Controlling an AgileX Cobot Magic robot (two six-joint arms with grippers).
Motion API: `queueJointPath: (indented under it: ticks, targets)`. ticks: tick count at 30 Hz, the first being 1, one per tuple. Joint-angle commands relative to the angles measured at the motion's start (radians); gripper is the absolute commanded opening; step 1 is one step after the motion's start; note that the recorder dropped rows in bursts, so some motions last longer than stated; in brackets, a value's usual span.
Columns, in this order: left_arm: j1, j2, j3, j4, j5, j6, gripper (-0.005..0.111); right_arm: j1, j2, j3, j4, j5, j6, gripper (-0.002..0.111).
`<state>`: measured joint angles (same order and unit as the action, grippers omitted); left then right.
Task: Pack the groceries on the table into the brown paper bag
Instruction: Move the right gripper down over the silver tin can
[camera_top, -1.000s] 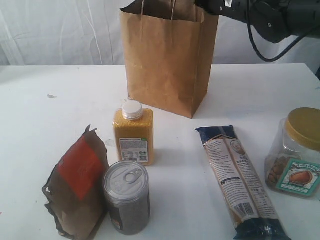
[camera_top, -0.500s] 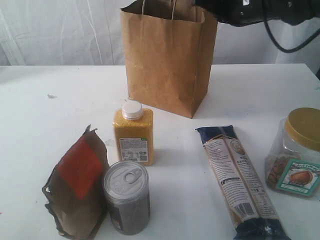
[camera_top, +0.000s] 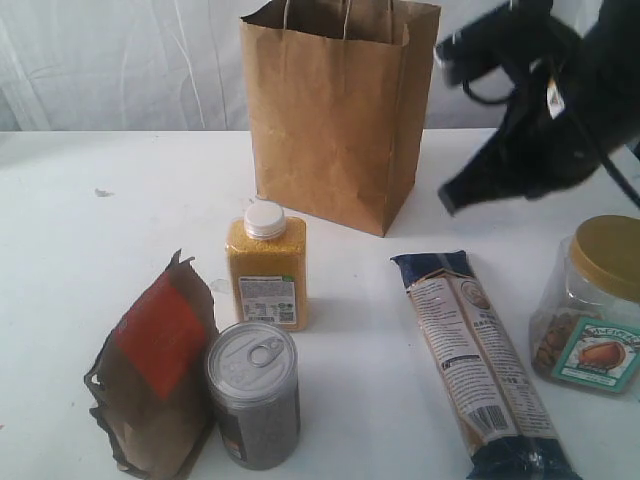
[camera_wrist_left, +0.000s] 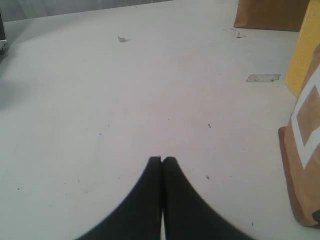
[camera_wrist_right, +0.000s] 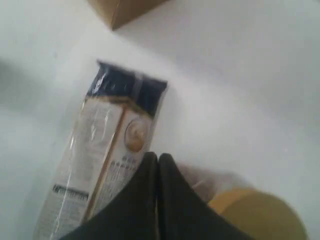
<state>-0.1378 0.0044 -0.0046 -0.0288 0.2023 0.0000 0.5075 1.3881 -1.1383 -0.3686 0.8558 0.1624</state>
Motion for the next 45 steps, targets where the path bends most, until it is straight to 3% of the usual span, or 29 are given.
queueJointPath:
  ticks: [1,5,8,11,22,37,45]
  targets:
    - [-0.006,-0.004,0.005,0.000,-0.001,0.000,0.000,0.019,-0.043,0.173,0.080,-0.038,-0.028,0.000]
    - [-0.006,-0.004,0.005,0.000,-0.001,0.000,0.000,0.062,-0.041,0.232,0.240,-0.097,-0.116,0.000]
    - [-0.006,-0.004,0.005,0.000,-0.001,0.000,0.000,0.122,-0.041,0.232,0.433,-0.056,-0.346,0.000]
    - [-0.006,-0.004,0.005,0.000,-0.001,0.000,0.000,0.186,-0.041,0.232,0.533,-0.011,-0.423,0.000]
    - [-0.006,-0.004,0.005,0.000,-0.001,0.000,0.000,0.299,-0.041,0.232,0.537,0.018,-0.423,0.000]
    - [-0.006,-0.004,0.005,0.000,-0.001,0.000,0.000,0.299,-0.041,0.232,0.535,0.057,-0.423,0.000]
    - [-0.006,-0.004,0.005,0.000,-0.001,0.000,0.000,0.299,-0.011,0.232,0.582,-0.145,-0.494,0.000]
